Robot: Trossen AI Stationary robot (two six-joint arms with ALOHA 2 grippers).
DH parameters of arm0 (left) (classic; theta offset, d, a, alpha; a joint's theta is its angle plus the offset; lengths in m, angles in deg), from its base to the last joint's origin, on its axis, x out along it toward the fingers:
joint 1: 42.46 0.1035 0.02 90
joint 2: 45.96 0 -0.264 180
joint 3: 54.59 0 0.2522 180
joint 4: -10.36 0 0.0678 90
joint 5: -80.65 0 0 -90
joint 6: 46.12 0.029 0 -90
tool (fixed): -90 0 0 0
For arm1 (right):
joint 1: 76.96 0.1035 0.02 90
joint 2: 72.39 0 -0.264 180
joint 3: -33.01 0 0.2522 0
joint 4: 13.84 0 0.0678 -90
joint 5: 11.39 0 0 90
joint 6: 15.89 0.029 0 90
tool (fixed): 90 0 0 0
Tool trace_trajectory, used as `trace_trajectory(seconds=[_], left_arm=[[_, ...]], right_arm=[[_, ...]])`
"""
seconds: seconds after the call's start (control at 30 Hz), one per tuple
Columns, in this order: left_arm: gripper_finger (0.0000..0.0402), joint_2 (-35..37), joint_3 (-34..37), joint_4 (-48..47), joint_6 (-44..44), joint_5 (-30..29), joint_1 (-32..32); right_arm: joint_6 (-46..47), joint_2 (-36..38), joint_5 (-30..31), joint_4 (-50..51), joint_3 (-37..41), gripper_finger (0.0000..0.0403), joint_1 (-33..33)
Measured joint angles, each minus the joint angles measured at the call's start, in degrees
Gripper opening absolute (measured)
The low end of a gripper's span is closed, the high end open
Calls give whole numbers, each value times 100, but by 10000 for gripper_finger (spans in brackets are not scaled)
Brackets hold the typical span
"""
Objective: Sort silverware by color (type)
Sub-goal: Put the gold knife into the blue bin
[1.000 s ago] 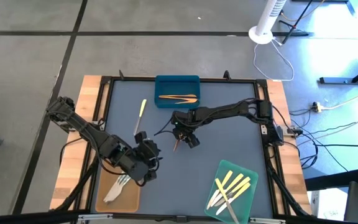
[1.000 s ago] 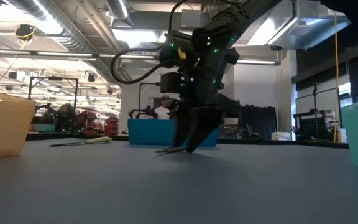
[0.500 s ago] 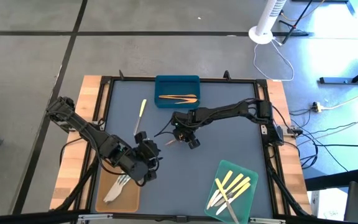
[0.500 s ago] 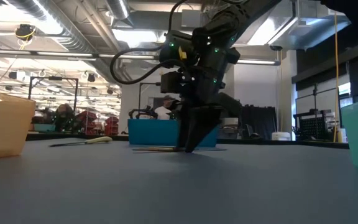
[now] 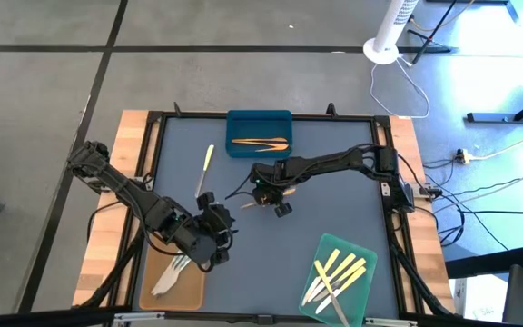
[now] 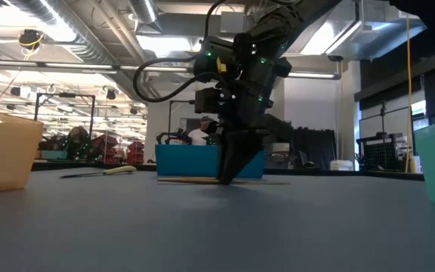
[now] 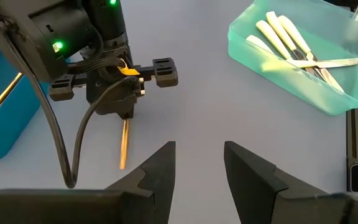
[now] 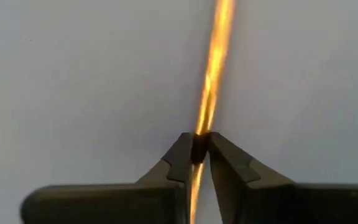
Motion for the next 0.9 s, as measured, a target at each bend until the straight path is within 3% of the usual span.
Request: trace_trajectory(seconds=[0.27, 0.9], left_arm=[[131, 0, 0, 0, 2, 0, 0], [131, 0, -2, 0, 3, -1, 1]], right_arm=[[-1, 0, 8, -6, 1, 4, -4], [-1, 0, 5, -30, 4, 2, -7]])
